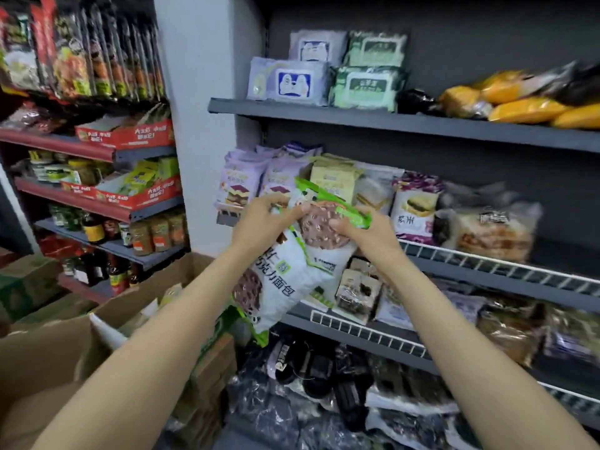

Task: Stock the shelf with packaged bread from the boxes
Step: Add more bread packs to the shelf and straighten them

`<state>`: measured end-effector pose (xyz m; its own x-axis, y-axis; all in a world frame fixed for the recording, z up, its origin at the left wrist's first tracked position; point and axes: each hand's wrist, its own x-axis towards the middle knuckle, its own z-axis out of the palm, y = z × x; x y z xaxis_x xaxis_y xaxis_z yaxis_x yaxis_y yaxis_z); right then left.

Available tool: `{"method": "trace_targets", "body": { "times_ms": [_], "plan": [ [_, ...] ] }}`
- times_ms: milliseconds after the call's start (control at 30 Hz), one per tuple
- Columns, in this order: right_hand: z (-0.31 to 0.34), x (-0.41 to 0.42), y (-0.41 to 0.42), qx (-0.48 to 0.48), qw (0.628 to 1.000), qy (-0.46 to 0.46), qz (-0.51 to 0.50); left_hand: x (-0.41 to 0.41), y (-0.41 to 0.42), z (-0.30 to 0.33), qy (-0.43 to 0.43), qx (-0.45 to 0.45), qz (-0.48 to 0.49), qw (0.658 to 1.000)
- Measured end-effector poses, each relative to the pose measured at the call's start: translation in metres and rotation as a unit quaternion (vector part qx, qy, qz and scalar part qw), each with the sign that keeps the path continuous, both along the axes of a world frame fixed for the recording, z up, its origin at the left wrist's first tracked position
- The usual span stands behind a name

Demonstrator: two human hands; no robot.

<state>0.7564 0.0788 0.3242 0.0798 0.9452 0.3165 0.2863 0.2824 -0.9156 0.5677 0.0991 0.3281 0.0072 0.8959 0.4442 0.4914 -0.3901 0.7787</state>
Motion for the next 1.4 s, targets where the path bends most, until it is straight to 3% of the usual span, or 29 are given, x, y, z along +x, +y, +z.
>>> {"method": "trace_targets", "body": {
  "times_ms": [67,133,200,267,433,600,700,800,867,967,1100,1200,1400],
  "plan": [
    [-0.008,0.038,-0.006,-0.001,0.989,0.116,-0.088,0.041,-0.003,0.002,-0.028,-0.008,0.002,1.000],
    [-0.012,0.079,-0.016,-0.032,0.946,0.299,-0.119,0.080,-0.008,-0.001,-0.018,-0.035,-0.001,0.999],
    [-0.012,0.122,-0.027,-0.061,0.885,0.453,-0.089,0.121,-0.013,-0.005,-0.006,-0.081,-0.015,0.997],
    [-0.011,0.166,-0.038,-0.071,0.853,0.516,-0.037,0.169,-0.021,-0.003,-0.008,-0.100,-0.050,0.994],
    [-0.025,0.267,-0.049,-0.063,0.916,0.394,0.030,0.297,-0.050,0.013,-0.100,-0.101,-0.147,0.979],
    [-0.021,0.378,-0.056,-0.040,0.956,0.286,-0.042,0.393,-0.046,0.008,-0.136,-0.130,-0.146,0.971],
    [-0.008,0.431,-0.064,-0.013,0.989,0.116,-0.091,0.435,-0.044,0.005,-0.145,-0.153,-0.146,0.966],
    [0.003,0.474,-0.057,-0.081,0.996,-0.040,-0.025,0.465,-0.041,0.008,-0.130,-0.155,-0.128,0.971],
    [0.006,0.496,-0.047,-0.126,0.991,-0.045,0.006,0.482,-0.039,0.013,-0.115,-0.153,-0.127,0.973],
    [0.009,0.517,-0.029,-0.090,0.996,0.000,0.004,0.502,-0.031,0.021,-0.090,-0.140,-0.106,0.980],
    [-0.002,0.545,0.026,-0.041,0.978,0.087,-0.185,0.523,0.007,0.030,-0.190,-0.114,0.006,0.975],
    [-0.018,0.567,0.068,-0.067,0.951,0.096,-0.285,0.544,0.026,0.039,-0.199,-0.081,0.053,0.975],
    [-0.037,0.579,0.129,-0.097,0.969,0.011,-0.229,0.578,0.062,0.035,-0.175,-0.098,0.092,0.975]
  ]
}}
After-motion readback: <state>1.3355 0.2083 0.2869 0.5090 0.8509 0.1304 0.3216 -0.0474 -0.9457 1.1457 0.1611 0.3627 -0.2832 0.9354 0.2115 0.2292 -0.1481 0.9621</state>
